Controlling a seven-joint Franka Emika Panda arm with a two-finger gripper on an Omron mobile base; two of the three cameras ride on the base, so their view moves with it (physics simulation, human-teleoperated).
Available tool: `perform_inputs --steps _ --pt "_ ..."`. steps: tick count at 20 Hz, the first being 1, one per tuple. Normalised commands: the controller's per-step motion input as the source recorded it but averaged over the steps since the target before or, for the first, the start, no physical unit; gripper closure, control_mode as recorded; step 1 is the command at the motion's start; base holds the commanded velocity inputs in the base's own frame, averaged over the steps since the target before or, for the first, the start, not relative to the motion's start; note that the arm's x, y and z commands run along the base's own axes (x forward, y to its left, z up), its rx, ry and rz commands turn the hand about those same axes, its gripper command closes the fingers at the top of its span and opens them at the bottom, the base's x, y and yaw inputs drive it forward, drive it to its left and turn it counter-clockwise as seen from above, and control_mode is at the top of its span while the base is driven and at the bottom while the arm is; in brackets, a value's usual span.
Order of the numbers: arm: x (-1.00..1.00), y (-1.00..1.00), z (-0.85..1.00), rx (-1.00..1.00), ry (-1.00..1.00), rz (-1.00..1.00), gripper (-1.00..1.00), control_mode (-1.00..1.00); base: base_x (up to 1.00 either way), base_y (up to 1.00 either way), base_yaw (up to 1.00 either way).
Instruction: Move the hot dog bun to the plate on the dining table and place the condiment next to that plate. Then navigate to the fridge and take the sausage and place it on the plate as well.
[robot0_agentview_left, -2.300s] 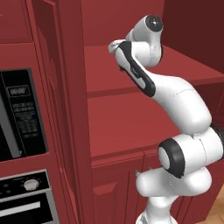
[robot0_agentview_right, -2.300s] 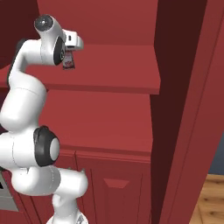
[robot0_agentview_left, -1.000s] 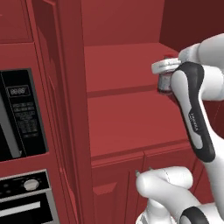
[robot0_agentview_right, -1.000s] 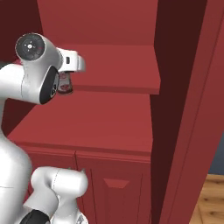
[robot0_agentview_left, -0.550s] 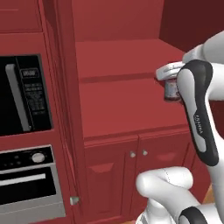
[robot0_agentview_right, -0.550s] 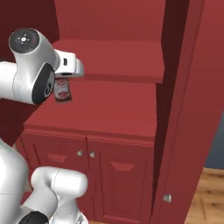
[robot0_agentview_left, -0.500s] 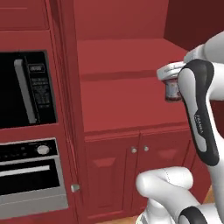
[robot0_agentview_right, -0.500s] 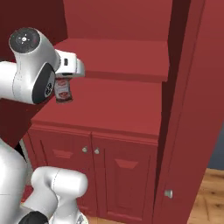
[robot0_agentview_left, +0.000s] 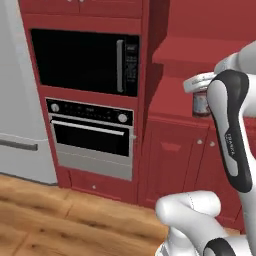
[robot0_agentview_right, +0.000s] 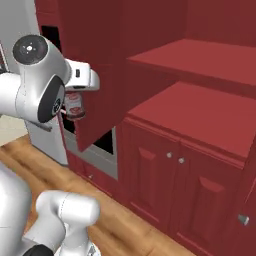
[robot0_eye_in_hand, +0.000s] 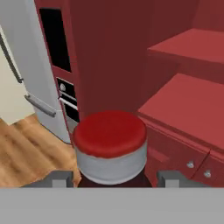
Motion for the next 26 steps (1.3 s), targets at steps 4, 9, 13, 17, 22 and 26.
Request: perform_inputs --steps 4,9,13,17,22,26 --pt "0.0 0.0 0.0 0.0 0.0 0.0 1.0 1.0 -0.76 0.0 0.74" --pt "0.0 0.0 0.0 0.0 0.0 0.0 1.0 1.0 -0.3 0.4 0.77" --pt "0.0 0.0 0.0 0.0 0.0 0.0 1.0 1.0 0.09 0.61 0.71" --pt "0.0 0.0 0.0 0.0 0.0 0.0 1.0 1.0 0.89 0.59 0.4" --pt "0.0 0.0 0.0 0.0 0.0 0.0 1.0 1.0 1.0 0.2 0.05" --pt "0.0 0.0 0.0 0.0 0.0 0.0 1.0 1.0 1.0 0.06 0.07"
